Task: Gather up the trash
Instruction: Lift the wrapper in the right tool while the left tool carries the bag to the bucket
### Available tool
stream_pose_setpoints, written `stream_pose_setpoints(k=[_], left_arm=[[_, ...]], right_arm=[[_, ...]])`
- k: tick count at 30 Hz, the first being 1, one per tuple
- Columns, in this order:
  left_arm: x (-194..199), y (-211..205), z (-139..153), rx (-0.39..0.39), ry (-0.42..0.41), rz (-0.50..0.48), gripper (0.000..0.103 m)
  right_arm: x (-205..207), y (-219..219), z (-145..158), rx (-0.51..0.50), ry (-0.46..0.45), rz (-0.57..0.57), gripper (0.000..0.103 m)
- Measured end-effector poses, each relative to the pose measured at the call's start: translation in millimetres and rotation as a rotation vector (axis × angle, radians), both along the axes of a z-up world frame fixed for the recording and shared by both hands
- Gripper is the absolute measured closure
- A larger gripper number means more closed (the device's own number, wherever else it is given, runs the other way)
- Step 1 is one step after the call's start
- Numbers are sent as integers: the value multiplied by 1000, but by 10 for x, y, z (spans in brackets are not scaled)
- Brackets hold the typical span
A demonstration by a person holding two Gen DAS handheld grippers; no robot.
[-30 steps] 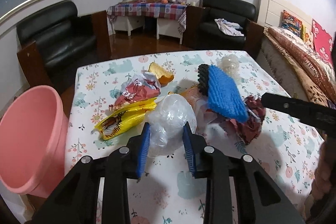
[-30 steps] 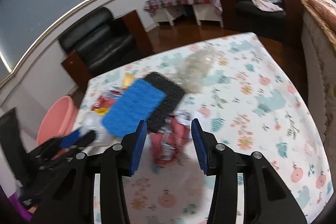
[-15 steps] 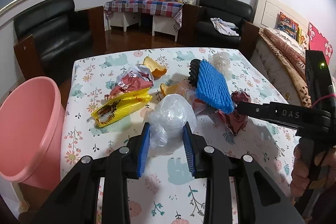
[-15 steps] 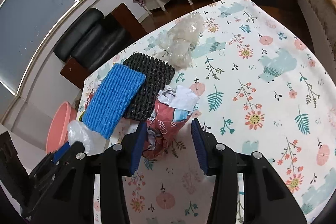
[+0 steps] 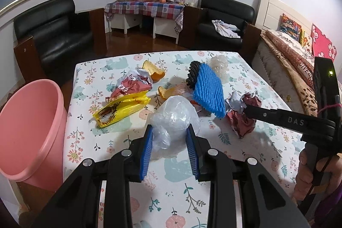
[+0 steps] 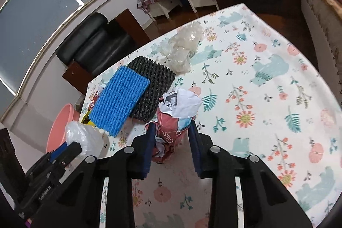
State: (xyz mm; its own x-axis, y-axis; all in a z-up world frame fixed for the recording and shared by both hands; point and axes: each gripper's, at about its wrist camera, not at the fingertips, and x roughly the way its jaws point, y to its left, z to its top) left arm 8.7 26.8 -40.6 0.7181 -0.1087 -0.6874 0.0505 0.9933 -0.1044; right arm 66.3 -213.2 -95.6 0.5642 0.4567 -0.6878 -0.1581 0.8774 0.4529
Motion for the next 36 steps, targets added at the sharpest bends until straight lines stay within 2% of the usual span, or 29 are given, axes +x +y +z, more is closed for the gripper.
stream_pose_setpoints(k=[5, 11, 18, 26, 36], left_arm=[[-61, 4, 86, 0, -19, 5, 73], [-165, 75, 216, -3, -54, 30, 73], [-272, 210, 354, -15, -91, 71, 73], [-385, 445, 503, -29, -141, 129, 73], [-550, 859, 679, -38, -202, 235, 73]], right_arm=[[-142, -37, 156, -35, -65, -8, 71], [-352, 13, 459, -65, -192, -1, 71], [-536, 196, 723, -75, -310, 64, 71], [-575, 463, 851, -74, -335, 137, 71], [-523, 1074, 1097, -61, -372, 272, 71]])
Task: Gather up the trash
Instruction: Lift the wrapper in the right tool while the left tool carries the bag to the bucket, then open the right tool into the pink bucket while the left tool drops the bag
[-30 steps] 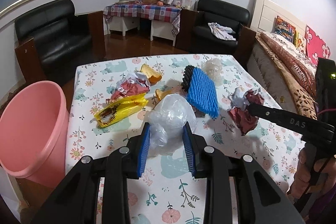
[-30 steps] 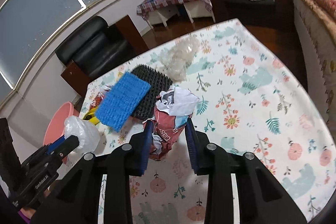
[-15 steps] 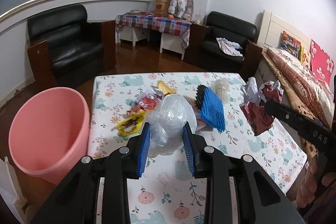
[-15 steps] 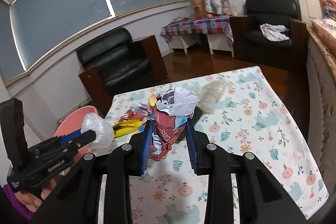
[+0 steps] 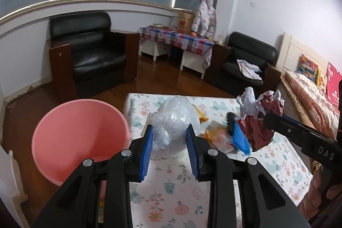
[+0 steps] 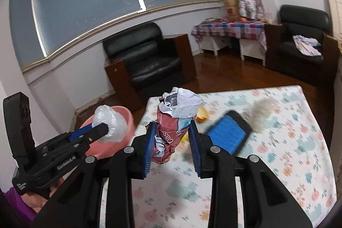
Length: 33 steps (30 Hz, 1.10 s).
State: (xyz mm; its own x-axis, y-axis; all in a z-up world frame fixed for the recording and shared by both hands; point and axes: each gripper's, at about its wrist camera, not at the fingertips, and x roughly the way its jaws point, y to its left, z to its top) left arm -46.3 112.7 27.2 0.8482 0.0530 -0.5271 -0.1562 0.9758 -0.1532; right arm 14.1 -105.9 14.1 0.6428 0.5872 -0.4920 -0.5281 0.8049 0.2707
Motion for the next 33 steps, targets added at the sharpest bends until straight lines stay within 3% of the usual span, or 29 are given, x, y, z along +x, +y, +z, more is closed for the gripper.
stream_pose_setpoints(k=[13, 24, 33], left_arm=[[-153, 573, 80, -13, -42, 105, 73], [-106, 1087, -135, -16, 2, 177, 73], [-5, 1457, -426, -41, 66, 235, 73]], right_arm=[[104, 863, 107, -57, -23, 113, 71], [337, 1339, -197, -20, 111, 172, 71], [477, 1853, -503, -58, 190, 251, 71]])
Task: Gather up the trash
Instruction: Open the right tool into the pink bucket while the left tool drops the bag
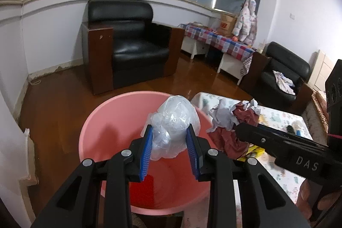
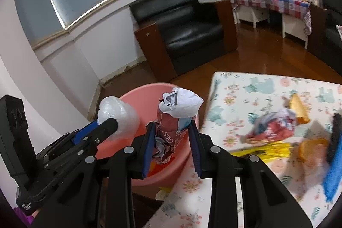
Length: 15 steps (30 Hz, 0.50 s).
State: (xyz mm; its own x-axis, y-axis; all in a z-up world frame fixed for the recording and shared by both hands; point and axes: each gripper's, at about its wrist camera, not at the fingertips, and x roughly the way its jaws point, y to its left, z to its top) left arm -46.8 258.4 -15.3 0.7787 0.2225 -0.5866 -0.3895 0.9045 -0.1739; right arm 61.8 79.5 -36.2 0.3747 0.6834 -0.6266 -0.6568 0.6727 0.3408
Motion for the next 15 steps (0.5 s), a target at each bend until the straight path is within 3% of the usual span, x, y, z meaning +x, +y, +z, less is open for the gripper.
stream_pose_setpoints(k=[6, 9, 11, 15], left_arm=[[18, 173, -164, -40, 35, 43, 67], [16, 203, -219, -62, 46, 63, 58], [16, 244, -258, -69, 51, 76, 56], [-26, 248, -276, -73, 50, 81, 54]], right_arm=[[-12, 264, -172, -46, 40, 45, 69], [1, 327, -247, -64, 74, 59, 64], [-12, 339, -266, -63, 80, 62, 58], [-23, 326, -276, -60, 79, 57, 55]])
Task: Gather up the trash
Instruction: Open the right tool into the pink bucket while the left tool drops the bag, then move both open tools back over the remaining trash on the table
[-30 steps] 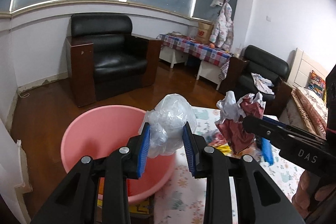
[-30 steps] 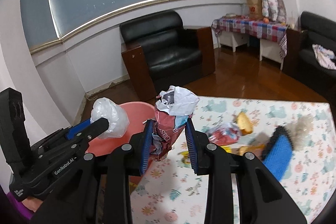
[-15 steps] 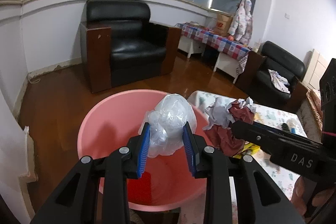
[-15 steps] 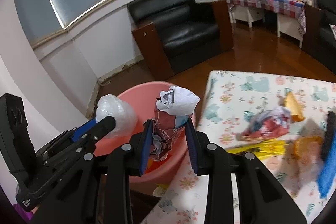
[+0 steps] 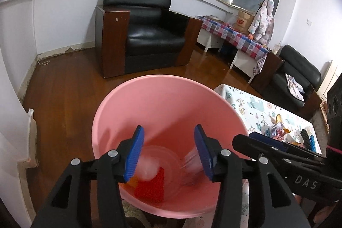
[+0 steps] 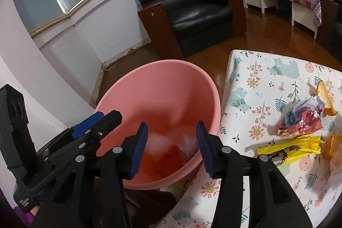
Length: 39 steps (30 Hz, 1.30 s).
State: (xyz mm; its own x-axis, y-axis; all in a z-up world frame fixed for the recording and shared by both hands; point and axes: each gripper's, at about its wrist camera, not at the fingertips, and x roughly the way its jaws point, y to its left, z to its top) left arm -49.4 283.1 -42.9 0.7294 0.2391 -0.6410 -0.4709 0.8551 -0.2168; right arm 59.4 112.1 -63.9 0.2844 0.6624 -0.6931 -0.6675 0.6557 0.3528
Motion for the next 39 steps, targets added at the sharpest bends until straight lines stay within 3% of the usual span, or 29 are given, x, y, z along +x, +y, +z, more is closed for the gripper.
stream_pose_setpoints(k=[14, 29, 39], left_arm=[[38, -205, 107, 10, 7, -26, 54], [227, -797, 297, 48, 6, -127, 54], [371, -1342, 421, 84, 0, -236, 54]], right_arm=[[-73, -429, 168, 1, -55, -87, 54], [-173, -1242, 497, 9, -158, -204, 54], [-163, -1786, 512, 30, -146, -289, 54]])
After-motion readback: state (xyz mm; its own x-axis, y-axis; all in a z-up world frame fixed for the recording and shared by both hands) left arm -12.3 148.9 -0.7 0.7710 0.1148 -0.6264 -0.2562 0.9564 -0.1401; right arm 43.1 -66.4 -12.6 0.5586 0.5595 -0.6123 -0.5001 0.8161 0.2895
